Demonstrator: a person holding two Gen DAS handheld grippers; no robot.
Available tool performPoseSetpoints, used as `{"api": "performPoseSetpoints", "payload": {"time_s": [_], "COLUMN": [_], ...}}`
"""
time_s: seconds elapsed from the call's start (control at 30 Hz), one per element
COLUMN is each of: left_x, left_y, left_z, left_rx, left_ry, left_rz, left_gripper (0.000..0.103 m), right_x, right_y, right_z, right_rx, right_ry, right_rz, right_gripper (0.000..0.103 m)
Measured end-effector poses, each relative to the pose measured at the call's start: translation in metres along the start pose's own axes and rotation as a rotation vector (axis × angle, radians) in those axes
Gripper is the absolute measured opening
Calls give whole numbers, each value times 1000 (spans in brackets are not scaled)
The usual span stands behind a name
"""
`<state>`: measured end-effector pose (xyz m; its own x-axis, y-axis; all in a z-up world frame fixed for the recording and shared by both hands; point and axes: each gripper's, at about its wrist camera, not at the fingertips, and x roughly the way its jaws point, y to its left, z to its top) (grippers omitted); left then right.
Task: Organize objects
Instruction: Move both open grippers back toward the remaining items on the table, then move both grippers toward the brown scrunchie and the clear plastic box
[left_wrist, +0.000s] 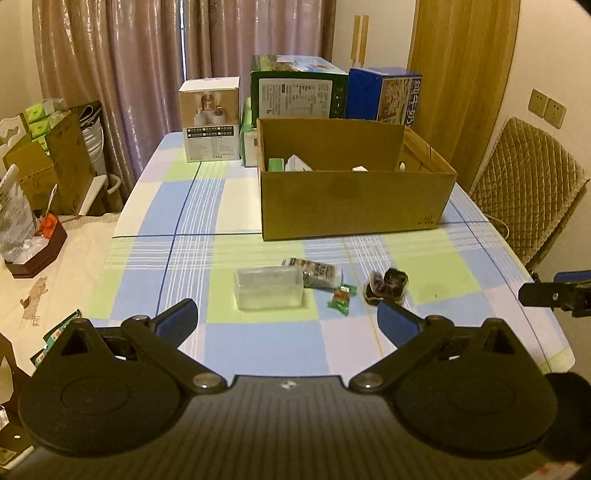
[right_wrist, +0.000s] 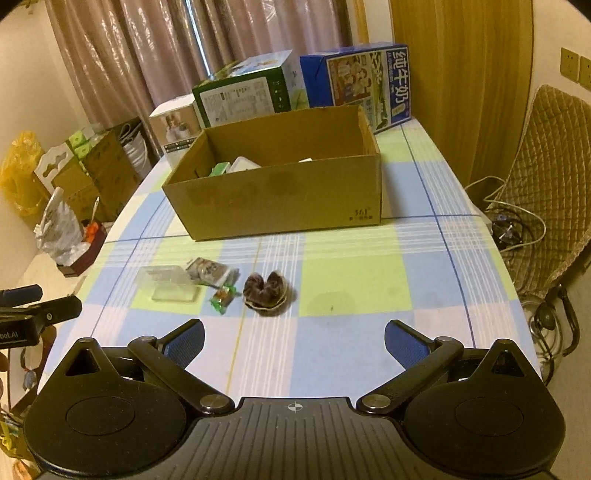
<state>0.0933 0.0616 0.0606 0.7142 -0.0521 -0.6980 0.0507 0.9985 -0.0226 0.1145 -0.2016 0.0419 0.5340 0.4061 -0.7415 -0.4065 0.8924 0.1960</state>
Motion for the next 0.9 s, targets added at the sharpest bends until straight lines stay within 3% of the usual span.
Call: {"api": "performPoseSetpoints", "payload": {"time_s": [0.9], "left_x": [8], "left_y": [-10], "left_z": [-12], "left_rx": [29], "left_ry": [25], "left_rz": [-2], "left_gripper": [102], "right_x": [11], "right_y": [-1], "right_z": [-8], "right_rx": [8], "right_ry": [27], "right_rz": [12], "right_gripper": [101]}}
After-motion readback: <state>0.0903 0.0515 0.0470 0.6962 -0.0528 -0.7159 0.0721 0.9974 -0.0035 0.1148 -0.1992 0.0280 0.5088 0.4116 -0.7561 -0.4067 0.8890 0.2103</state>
